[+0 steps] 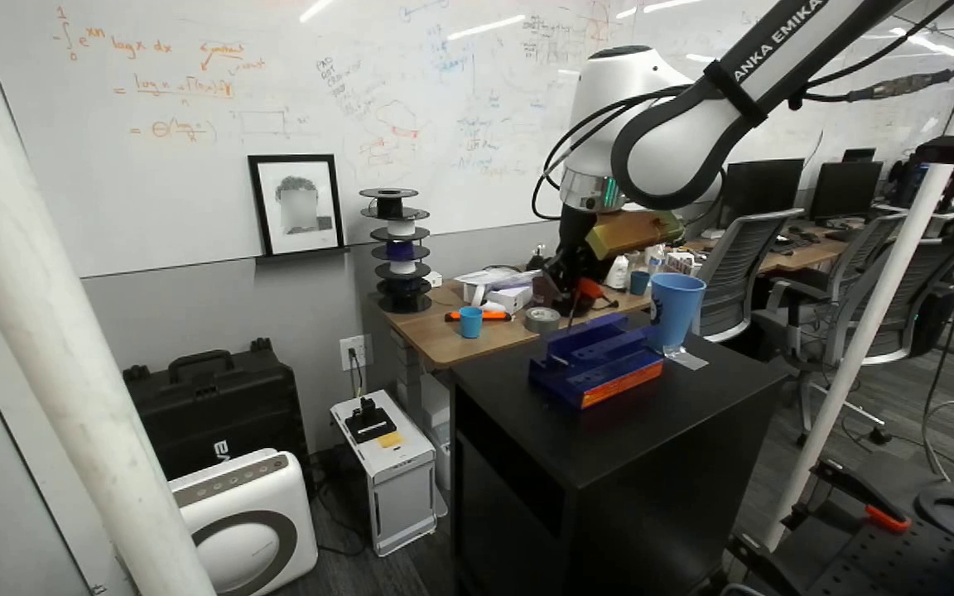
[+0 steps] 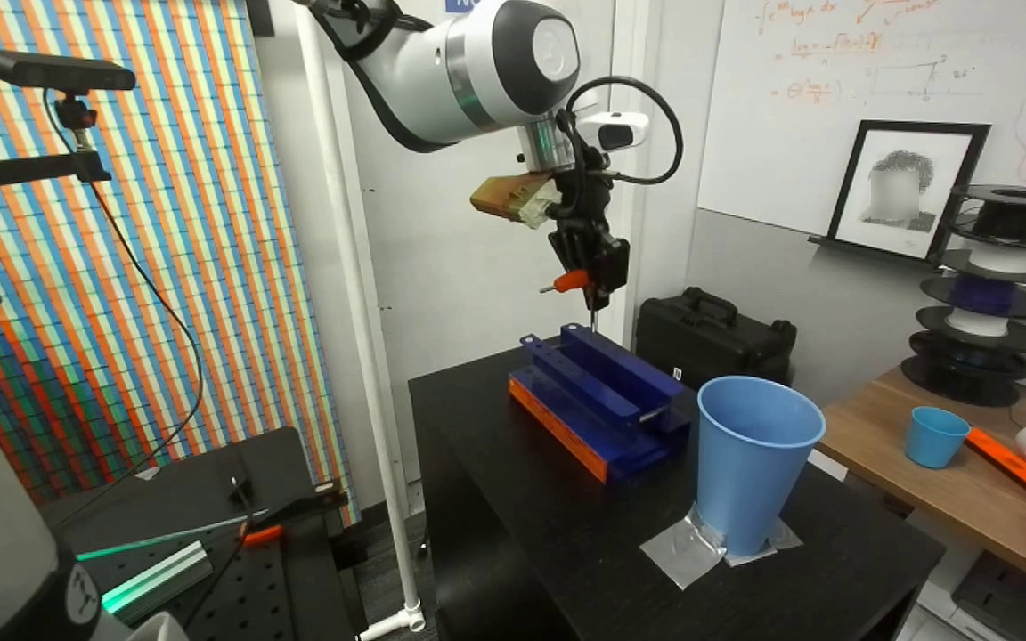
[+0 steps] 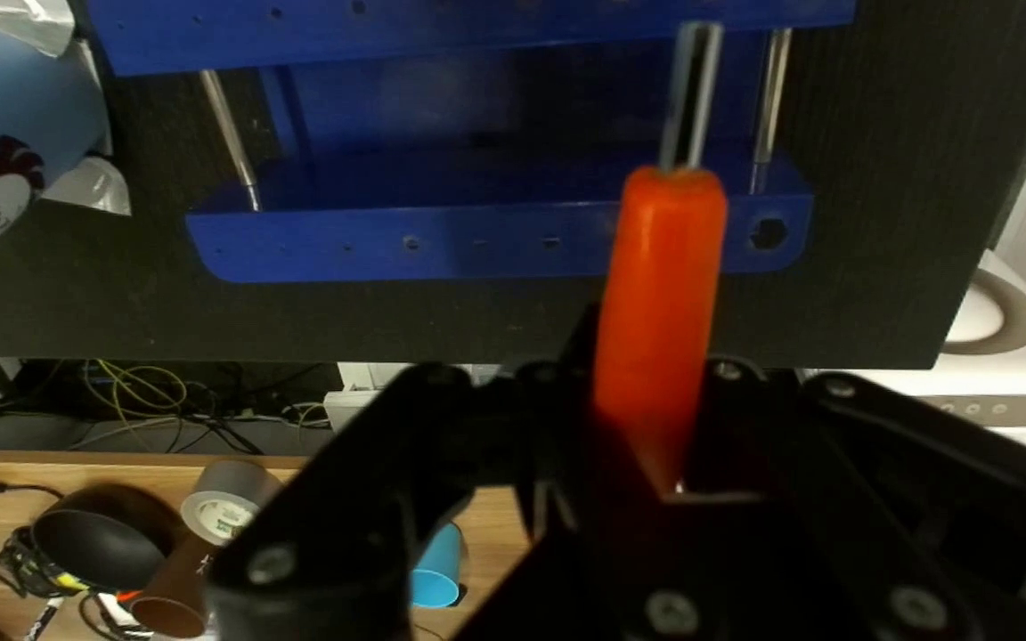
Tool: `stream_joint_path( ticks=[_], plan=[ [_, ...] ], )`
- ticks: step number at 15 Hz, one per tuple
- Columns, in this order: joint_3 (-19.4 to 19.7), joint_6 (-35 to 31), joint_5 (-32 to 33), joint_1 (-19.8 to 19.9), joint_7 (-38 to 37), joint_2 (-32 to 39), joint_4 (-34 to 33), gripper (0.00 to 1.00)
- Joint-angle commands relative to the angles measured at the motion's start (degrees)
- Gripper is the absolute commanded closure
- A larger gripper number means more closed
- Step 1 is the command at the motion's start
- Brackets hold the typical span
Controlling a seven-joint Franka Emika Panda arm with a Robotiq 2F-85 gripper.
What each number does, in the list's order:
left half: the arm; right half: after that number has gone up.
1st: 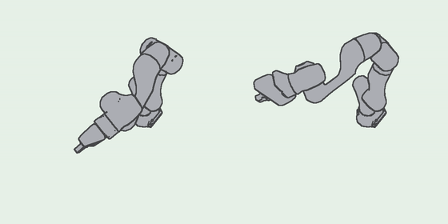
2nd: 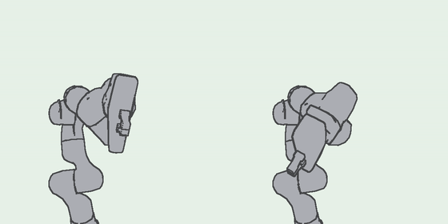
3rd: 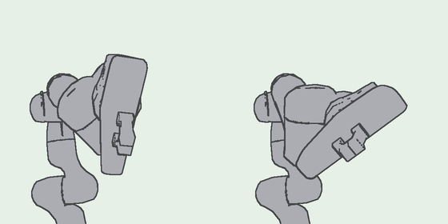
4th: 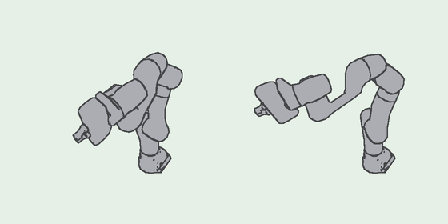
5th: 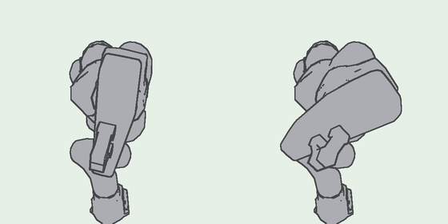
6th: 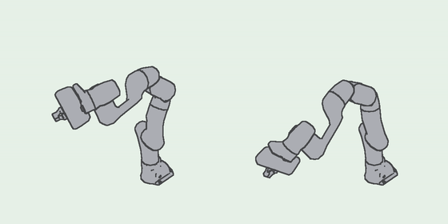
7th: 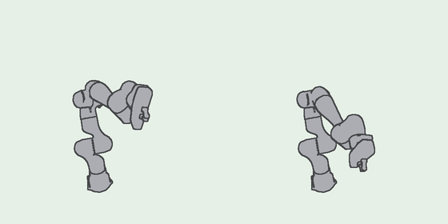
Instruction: Put the orange object inside the blue cup
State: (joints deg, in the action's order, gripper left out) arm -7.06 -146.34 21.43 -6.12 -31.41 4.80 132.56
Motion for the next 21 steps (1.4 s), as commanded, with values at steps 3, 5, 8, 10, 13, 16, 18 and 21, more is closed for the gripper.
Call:
stream_joint_path(
  ticks=[3,5,8,10,13,16,18,21],
  plan=[
    [0.1,1.2,-1.0,-1.4,2.5,-5.6,1.4,0.93],
    [-0.5,1.9,-0.8,-1.7,2.5,-7.2,1.3,0.93],
    [-1.4,3.8,-0.5,-1.8,2.0,-9.9,0.9,0.93],
    [-2.2,5.3,-0.5,-1.5,1.9,-11.9,0.6,0.93],
    [-3.1,9.7,-0.9,-1.0,1.8,-15.5,-0.1,0.93],
    [-3.4,14.9,1.0,0.6,0.3,-18.9,-0.7,0.93],
    [-3.1,16.4,4.0,3.0,-1.6,-21.0,-0.3,0.93],
    [-1.8,16.4,8.6,7.6,-4.3,-21.6,0.0,0.94]
  ],
)
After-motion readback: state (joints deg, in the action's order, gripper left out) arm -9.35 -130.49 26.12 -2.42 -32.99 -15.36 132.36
